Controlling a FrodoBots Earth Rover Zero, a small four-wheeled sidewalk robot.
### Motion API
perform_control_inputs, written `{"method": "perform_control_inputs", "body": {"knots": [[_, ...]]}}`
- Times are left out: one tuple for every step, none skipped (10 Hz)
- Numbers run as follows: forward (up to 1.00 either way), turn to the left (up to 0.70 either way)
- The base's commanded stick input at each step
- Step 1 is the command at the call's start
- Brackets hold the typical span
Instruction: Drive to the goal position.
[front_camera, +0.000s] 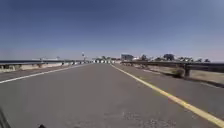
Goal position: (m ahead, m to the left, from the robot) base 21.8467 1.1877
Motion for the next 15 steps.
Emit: {"method": "perform_control_inputs", "body": {"knots": [[1.0,0.0],[1.0,0.0],[1.0,0.0],[1.0,0.0],[1.0,0.0],[1.0,0.0],[1.0,0.0],[1.0,0.0],[1.0,0.0],[1.0,0.0],[1.0,0.0],[1.0,0.0],[1.0,0.0],[1.0,0.02],[1.0,0.15]]}}
